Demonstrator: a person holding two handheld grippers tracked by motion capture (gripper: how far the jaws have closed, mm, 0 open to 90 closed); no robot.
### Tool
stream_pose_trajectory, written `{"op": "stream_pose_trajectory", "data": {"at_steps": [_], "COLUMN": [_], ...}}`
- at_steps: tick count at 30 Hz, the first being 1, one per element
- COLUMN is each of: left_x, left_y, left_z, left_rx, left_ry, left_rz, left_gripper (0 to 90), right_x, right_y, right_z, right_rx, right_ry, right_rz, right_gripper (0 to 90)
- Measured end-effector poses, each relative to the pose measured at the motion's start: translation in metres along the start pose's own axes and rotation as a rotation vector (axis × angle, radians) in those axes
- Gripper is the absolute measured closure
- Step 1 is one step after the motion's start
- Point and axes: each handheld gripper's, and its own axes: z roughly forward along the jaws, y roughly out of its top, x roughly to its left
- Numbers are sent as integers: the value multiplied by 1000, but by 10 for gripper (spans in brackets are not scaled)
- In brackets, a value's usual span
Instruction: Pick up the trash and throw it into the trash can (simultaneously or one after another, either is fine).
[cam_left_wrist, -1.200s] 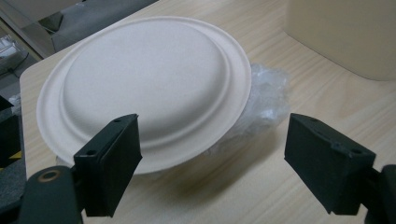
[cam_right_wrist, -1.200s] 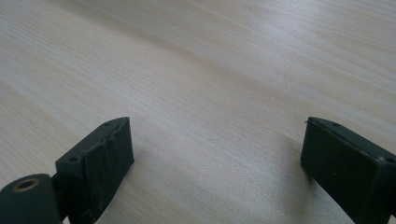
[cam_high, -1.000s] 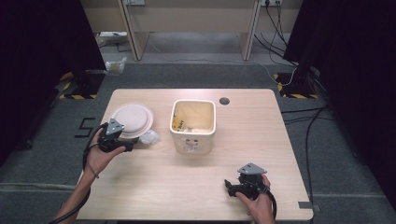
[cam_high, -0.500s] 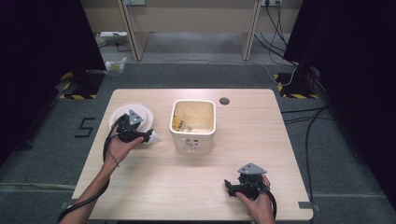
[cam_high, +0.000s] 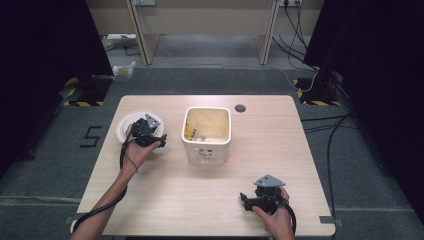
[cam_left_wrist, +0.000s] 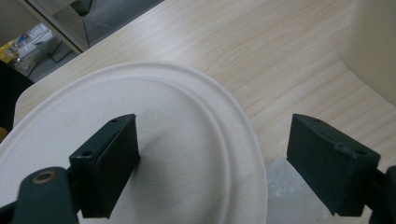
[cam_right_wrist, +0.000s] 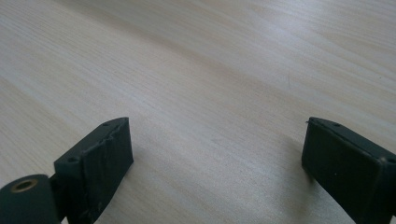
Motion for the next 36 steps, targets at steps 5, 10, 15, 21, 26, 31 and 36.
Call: {"op": "stream_pose_trajectory", "data": {"at_steps": [5, 10, 15, 21, 26, 31, 36], "left_x": [-3, -6, -4, -5, 0, 5, 12], "left_y": [2, 3, 1, -2, -2, -2, -9], "left_z": [1, -4, 0, 4, 2, -6, -17], "left_rx": [8, 5, 30, 39, 28, -2, -14], "left_ry": [31, 74, 90, 90, 103, 118, 91], "left_rz": [23, 65, 68, 67, 73, 91, 80], "left_gripper": [164, 163, 159, 157, 240, 415, 470], "right_x": [0, 1, 1, 1, 1, 1, 1], "right_y": [0, 0, 0, 0, 0, 0, 0], "right_z": [0, 0, 0, 0, 0, 0, 0], "right_rx": [0, -1, -1, 2, 0, 0, 0], "right_ry": [2, 8, 10, 11, 10, 10, 10], "right_rz": [-2, -4, -6, -7, -6, -7, -7], "right_gripper": [91, 90, 90, 88, 88, 88, 88]}}
